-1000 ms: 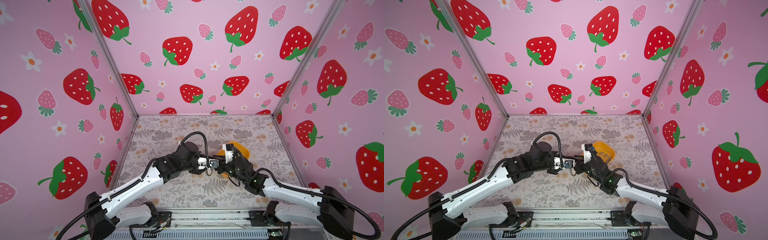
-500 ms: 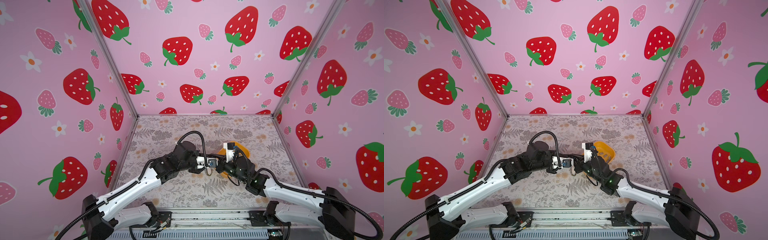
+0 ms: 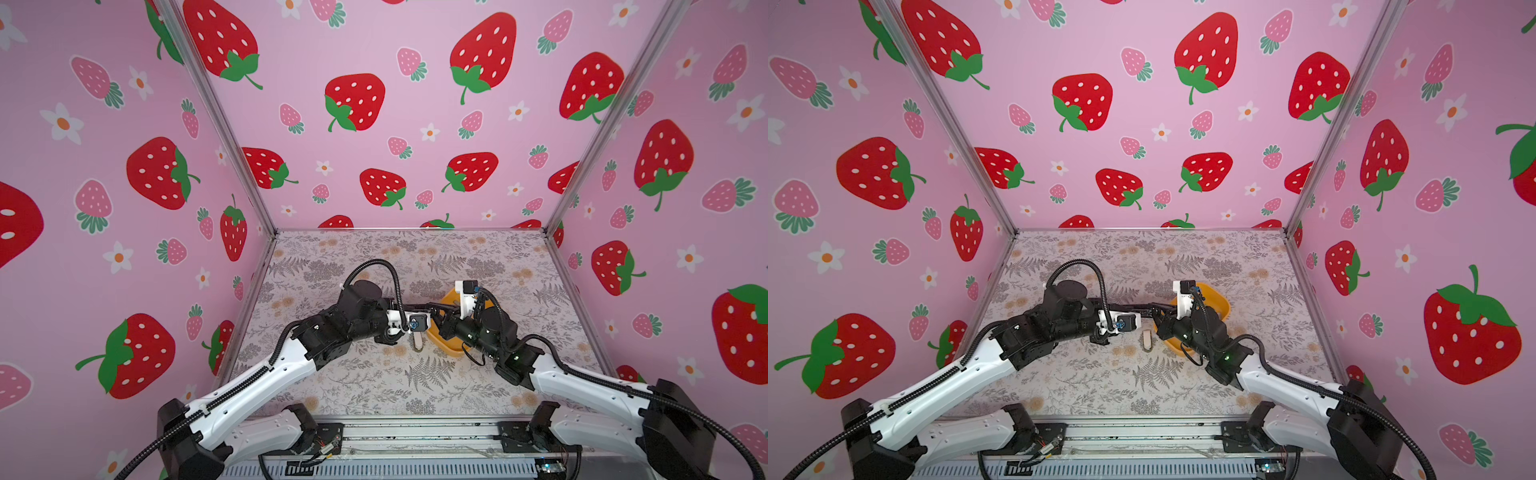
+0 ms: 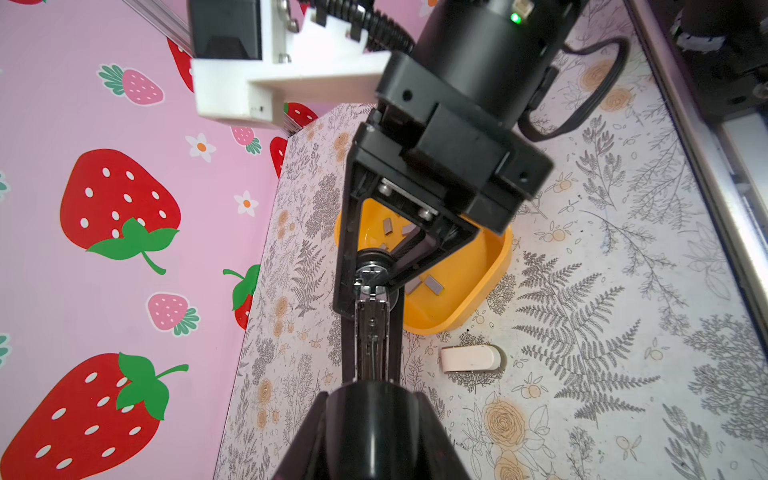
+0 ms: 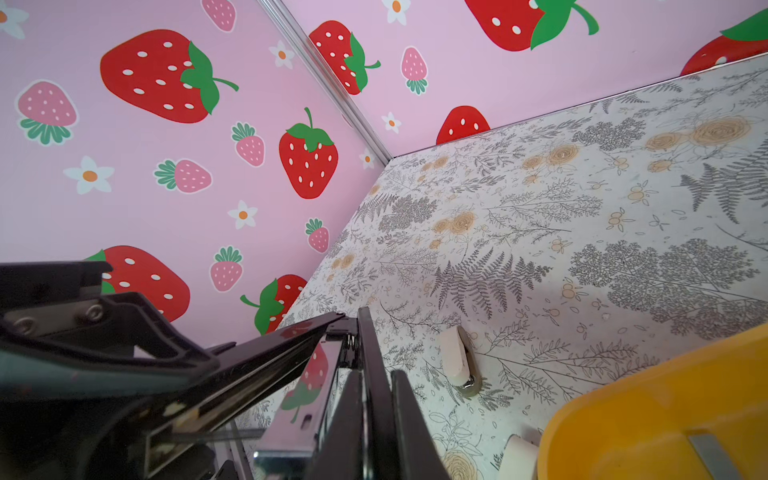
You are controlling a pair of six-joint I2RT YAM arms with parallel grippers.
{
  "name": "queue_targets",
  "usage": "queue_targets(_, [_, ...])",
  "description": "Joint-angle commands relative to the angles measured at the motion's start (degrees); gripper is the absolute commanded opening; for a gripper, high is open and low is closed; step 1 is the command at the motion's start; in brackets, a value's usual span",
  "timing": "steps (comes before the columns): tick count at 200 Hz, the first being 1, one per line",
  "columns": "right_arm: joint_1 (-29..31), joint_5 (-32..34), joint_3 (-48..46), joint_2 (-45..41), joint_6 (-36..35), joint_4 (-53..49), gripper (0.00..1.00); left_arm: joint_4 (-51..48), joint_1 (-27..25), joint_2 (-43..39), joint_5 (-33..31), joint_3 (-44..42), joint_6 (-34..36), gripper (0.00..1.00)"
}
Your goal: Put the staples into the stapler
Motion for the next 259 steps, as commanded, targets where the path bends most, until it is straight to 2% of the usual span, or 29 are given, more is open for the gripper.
queue_targets(1, [-2.5, 6.17, -1.67, 0.86, -2.28, -4.37, 0.03, 1.52, -0.67, -1.16, 4.76, 2.24, 0.31, 0.0])
queue_targets(16, [-2.43, 4.79, -2.22, -0.58, -2.86, -3.68, 0.17, 0.67, -0.68, 0.01, 3.56, 2.97, 0.27, 0.0])
queue_targets(41, [-2.42, 4.14, -2.92, -3.59, -3.51, -4.2, 0.3, -1.86, -0.8, 2.58, 0.29, 4.91, 0.41, 0.0])
queue_targets(54, [-2.44, 4.29, -3.47, -5.47, -3.82, -4.63, 0.35, -3.27, -0.8, 4.11, -1.51, 5.84, 0.68, 0.0])
queue_targets(85, [-2.39, 4.53, -4.33, -8.99, -4.93, -5.67, 0.39, -5.66, -0.85, 6.14, -2.63, 7.26, 1.06, 0.0])
queue_targets(105, [-2.41, 2.33, -4.94, -11.12, -9.87, -4.87, 0.44, -7.06, -1.15, 6.68, -2.26, 7.77, 1.57, 0.0])
queue_targets(131, [-1.42, -9.05, -8.36, -17.36, -23.94, 0.33, 0.44, -10.16, -1.14, 7.52, -0.04, 9.23, 2.25, 0.0])
queue_targets(143, [-0.13, -10.01, -9.82, -20.06, -29.27, -0.47, 0.44, -12.83, -1.15, 8.22, 1.62, 10.41, 3.05, 0.0])
queue_targets(168, [0.97, -11.74, -12.75, -23.76, -35.75, -1.22, 0.44, -15.1, -1.11, 9.41, 3.04, 11.86, 3.03, 0.0])
queue_targets(197, [1.09, -15.09, -13.68, -24.36, -39.08, -2.57, 0.45, -16.51, -1.44, 9.68, 4.62, 12.35, 3.6, 0.0])
queue_targets(232, [1.88, -18.03, -11.9, -19.78, -41.07, -3.36, 0.45, -17.39, -2.82, 9.5, 6.29, 12.22, 4.74, 0.0])
queue_targets(259, [3.64, -16.1, -10.81, -15.9, -41.89, -2.17, 0.45, -18.06, -3.35, 9.59, 6.13, 12.18, 5.44, 0.0])
